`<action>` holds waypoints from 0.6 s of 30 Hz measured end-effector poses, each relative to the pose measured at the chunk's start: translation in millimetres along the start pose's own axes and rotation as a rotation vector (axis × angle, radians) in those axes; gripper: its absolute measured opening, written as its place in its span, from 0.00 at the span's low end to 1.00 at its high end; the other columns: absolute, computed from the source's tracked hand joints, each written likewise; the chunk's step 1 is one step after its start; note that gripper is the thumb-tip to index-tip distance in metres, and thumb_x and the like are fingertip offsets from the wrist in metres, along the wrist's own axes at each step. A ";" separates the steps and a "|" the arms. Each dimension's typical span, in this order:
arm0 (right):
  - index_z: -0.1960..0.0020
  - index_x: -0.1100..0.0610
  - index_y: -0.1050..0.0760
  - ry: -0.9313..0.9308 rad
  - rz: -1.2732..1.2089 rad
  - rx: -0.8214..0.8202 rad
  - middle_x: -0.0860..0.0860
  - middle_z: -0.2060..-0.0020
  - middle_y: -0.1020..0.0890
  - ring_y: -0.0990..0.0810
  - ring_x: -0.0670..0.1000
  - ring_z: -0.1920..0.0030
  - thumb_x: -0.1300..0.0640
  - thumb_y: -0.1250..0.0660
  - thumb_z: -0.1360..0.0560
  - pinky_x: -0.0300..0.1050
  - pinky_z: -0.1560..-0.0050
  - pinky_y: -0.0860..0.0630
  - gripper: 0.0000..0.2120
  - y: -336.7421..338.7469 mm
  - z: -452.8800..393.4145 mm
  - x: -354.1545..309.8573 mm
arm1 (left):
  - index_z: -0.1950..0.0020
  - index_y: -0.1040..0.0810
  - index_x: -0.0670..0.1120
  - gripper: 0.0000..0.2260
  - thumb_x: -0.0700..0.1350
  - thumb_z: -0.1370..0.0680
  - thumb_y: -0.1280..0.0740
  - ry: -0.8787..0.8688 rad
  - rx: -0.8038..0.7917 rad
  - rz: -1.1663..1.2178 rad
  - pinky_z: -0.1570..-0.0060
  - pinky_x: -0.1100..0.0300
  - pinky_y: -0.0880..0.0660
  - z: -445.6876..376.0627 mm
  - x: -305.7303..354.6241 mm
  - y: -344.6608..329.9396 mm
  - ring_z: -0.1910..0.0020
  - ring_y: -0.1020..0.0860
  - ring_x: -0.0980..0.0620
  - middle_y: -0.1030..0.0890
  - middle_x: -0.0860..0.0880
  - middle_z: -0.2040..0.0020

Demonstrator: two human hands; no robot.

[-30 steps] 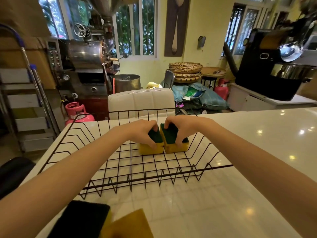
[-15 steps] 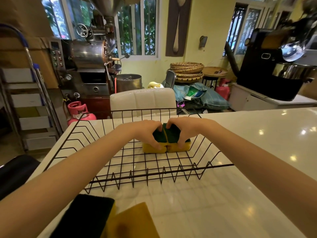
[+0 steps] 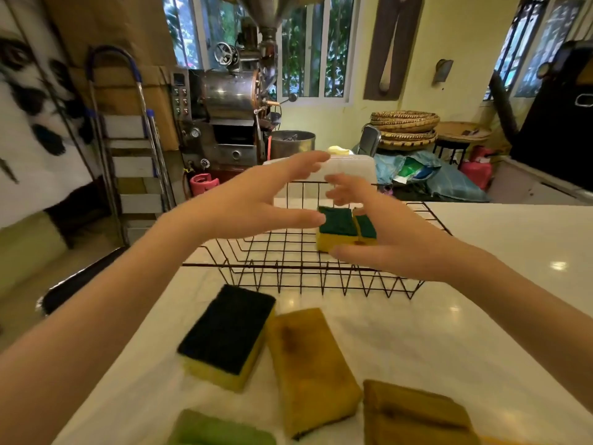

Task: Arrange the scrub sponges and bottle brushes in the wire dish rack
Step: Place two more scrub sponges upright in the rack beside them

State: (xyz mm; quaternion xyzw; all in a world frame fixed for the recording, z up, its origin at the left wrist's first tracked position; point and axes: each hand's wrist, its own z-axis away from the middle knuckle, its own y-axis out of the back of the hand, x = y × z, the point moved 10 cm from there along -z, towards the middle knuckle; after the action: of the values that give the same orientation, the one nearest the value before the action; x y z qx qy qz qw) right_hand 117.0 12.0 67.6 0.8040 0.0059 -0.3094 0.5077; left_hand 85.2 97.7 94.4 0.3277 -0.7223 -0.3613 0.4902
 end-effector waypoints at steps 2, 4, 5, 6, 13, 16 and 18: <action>0.33 0.43 0.44 0.060 -0.047 -0.075 0.43 0.37 0.31 0.32 0.39 0.38 0.46 0.29 0.34 0.36 0.39 0.33 0.36 -15.8 13.1 -22.3 | 0.34 0.39 0.62 0.28 0.60 0.33 0.34 -0.005 0.011 -0.015 0.43 0.69 0.37 29.4 4.7 1.5 0.39 0.34 0.69 0.32 0.65 0.36; 0.35 0.43 0.43 0.081 -0.061 -0.211 0.41 0.36 0.32 0.33 0.38 0.38 0.45 0.28 0.35 0.36 0.37 0.34 0.34 -37.1 24.1 -34.6 | 0.38 0.32 0.61 0.25 0.61 0.34 0.32 0.012 -0.011 -0.015 0.43 0.67 0.33 55.2 3.8 -3.7 0.40 0.31 0.69 0.27 0.65 0.39; 0.36 0.43 0.42 0.081 -0.060 -0.276 0.40 0.36 0.33 0.34 0.37 0.38 0.44 0.28 0.36 0.36 0.37 0.34 0.35 -47.4 29.2 -37.4 | 0.40 0.30 0.60 0.24 0.60 0.34 0.32 0.027 -0.033 -0.006 0.44 0.67 0.32 66.0 1.6 -9.0 0.41 0.30 0.68 0.26 0.64 0.40; 0.36 0.42 0.42 0.077 -0.058 -0.332 0.39 0.36 0.33 0.34 0.36 0.38 0.43 0.28 0.37 0.35 0.37 0.35 0.35 -57.2 33.6 -38.8 | 0.41 0.29 0.60 0.23 0.60 0.34 0.31 0.047 -0.060 0.002 0.44 0.67 0.32 75.6 -2.1 -15.5 0.41 0.30 0.68 0.25 0.63 0.41; 0.38 0.37 0.46 -0.023 0.067 -0.567 0.39 0.40 0.35 0.34 0.41 0.43 0.36 0.27 0.43 0.33 0.51 0.33 0.40 -112.5 53.4 -26.0 | 0.45 0.30 0.63 0.24 0.62 0.39 0.30 0.177 -0.176 0.037 0.49 0.84 0.42 115.5 -46.1 -54.9 0.43 0.39 0.78 0.33 0.70 0.41; 0.39 0.36 0.48 -0.028 0.132 -0.613 0.38 0.43 0.36 0.34 0.40 0.47 0.36 0.25 0.45 0.33 0.55 0.34 0.44 -121.9 57.1 -22.6 | 0.44 0.32 0.64 0.25 0.60 0.38 0.28 0.211 -0.229 0.041 0.49 0.84 0.42 120.7 -62.6 -67.7 0.41 0.39 0.73 0.37 0.69 0.39; 0.39 0.36 0.50 -0.019 0.180 -0.628 0.39 0.43 0.37 0.34 0.42 0.46 0.39 0.25 0.45 0.35 0.55 0.34 0.44 -125.5 58.7 -21.4 | 0.44 0.34 0.65 0.25 0.56 0.38 0.28 0.231 -0.256 0.044 0.47 0.80 0.41 120.8 -70.9 -73.2 0.38 0.42 0.68 0.39 0.67 0.36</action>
State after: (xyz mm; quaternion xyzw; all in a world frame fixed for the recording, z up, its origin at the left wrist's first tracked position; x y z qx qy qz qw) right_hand 30.3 31.2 -40.8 0.6023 0.0253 -0.2540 0.7564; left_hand 1.4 142.3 -32.0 0.2857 -0.6163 -0.3996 0.6155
